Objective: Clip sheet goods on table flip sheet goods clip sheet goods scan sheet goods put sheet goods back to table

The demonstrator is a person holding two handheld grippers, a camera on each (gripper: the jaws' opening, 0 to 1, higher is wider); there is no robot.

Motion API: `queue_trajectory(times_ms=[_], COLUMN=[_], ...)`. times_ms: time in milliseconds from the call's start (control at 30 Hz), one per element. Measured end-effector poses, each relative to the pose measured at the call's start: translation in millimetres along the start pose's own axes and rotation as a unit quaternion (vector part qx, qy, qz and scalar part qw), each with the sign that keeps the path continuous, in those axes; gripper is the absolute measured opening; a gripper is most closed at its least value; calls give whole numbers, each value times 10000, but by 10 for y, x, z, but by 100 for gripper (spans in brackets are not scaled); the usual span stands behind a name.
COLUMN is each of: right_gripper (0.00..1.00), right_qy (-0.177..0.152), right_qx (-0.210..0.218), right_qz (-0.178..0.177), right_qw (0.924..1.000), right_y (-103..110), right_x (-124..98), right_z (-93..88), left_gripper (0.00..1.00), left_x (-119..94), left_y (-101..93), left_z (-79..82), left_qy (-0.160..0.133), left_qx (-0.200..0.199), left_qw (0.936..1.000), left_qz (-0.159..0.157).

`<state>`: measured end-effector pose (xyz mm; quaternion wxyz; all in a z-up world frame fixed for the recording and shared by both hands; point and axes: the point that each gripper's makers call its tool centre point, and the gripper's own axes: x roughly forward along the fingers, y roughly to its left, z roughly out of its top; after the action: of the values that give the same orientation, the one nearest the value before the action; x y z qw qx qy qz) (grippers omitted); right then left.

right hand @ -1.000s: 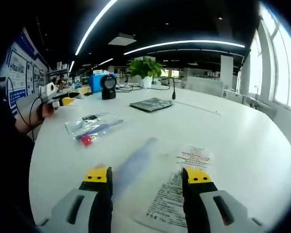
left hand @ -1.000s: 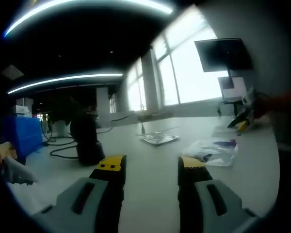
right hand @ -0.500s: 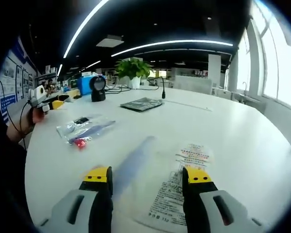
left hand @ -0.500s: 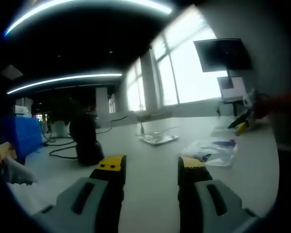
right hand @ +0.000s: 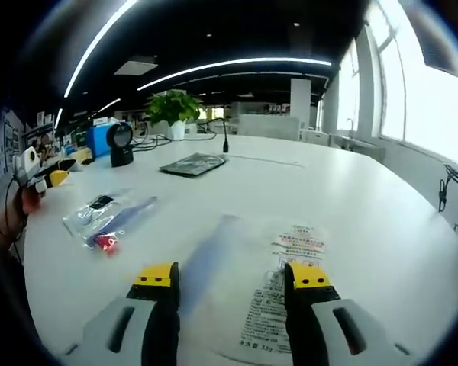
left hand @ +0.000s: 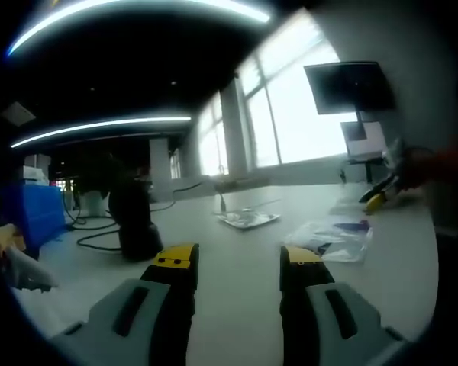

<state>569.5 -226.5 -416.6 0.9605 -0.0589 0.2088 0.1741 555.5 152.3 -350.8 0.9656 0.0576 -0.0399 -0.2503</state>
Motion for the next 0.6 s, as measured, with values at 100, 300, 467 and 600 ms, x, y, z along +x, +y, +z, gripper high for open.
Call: queue_trajectory(times_ms=[100,300,467,600], right_gripper=[51,52,52,53], right_qy=[-126,-264,-303,-401], right_qx=[104,186,242,145], right_qz=[-147,-395,-402,-344], right_qw=[9998,9987,9984,9985], right_y=[-12,-32,-43,-35], right_x=[11,32,34,37], right_z=[-1,10,17,69], left_gripper=[35,35,35,35], left_x=[-2,-3,-3,1], left_y=[3,10,15,9], left_z=[3,0,1,-8], left_qy=[-7,-1,-6,14], left_qx=[6,14,5,20], left_qw=[10000,10000,10000,10000], left_qz=[8,26,32,20])
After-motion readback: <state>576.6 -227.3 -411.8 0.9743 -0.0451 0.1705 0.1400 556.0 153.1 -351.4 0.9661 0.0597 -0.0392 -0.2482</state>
